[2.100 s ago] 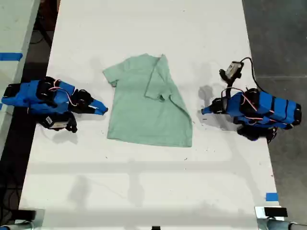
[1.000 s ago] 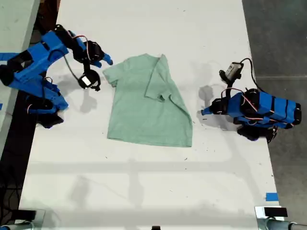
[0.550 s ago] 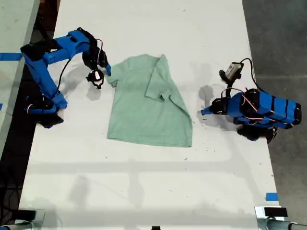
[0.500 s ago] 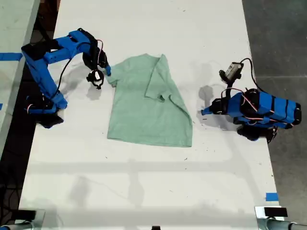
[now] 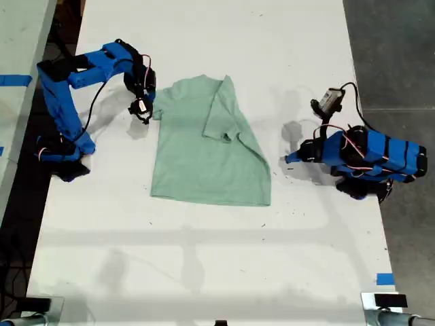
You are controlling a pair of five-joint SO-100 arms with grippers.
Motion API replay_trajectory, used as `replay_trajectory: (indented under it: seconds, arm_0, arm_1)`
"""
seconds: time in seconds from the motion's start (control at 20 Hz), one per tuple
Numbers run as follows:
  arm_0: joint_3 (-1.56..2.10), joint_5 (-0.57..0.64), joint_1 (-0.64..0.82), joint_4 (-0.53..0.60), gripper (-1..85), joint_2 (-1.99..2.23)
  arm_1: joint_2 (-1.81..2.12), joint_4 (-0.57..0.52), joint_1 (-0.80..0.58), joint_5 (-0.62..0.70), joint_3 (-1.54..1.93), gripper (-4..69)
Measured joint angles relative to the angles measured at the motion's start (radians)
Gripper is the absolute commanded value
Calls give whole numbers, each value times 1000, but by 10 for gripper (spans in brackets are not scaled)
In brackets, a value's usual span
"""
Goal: Fold t shirt
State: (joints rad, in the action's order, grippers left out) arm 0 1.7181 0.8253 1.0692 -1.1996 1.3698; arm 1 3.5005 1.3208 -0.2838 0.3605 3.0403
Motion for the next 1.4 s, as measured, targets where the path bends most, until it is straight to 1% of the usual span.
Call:
replay_trajectory:
  seconds: [0.1,0.2,0.35,0.45,0.55,0.65,0.8,0.9,0.95,1.0,1.05,1.1,1.15,1.2,1.3,1.4]
  arm_0:
    - [0,-6,-5,-34,0,41]
    - [-41,-46,-43,-121,0,123]
    - [-253,-133,-153,-298,0,249]
    - [-428,-184,-259,-368,0,270]
    - [-563,-249,-379,-377,0,242]
    - [-680,-295,-468,-368,0,118]
    - [-742,-339,-551,-258,0,-74]
    - [-742,-356,-574,-195,0,-190]
    - [-742,-362,-574,-175,55,-242]
    - [-742,-367,-572,-163,156,-275]
    - [-742,-370,-574,-155,159,-287]
    - [-742,-368,-578,-155,134,-285]
    - [-742,-368,-581,-160,50,-275]
    - [-742,-368,-581,-192,1,-244]
    - [-742,-368,-561,-281,1,-94]
    - [-721,-367,-502,-342,1,163]
  arm_1:
    - [0,0,0,0,0,11]
    - [0,0,0,0,0,11]
    - [0,0,0,0,0,11]
    - [0,0,0,0,0,11]
    - [0,0,0,0,0,11]
    - [0,0,0,0,0,11]
    - [0,0,0,0,0,11]
    - [0,0,0,0,0,11]
    - [0,0,0,0,0,11]
    - [0,0,0,0,0,11]
    - [0,0,0,0,0,11]
    - [0,0,0,0,0,11]
    - [0,0,0,0,0,11]
    - [0,0,0,0,0,11]
    - [0,0,0,0,0,11]
    - [0,0,0,0,0,11]
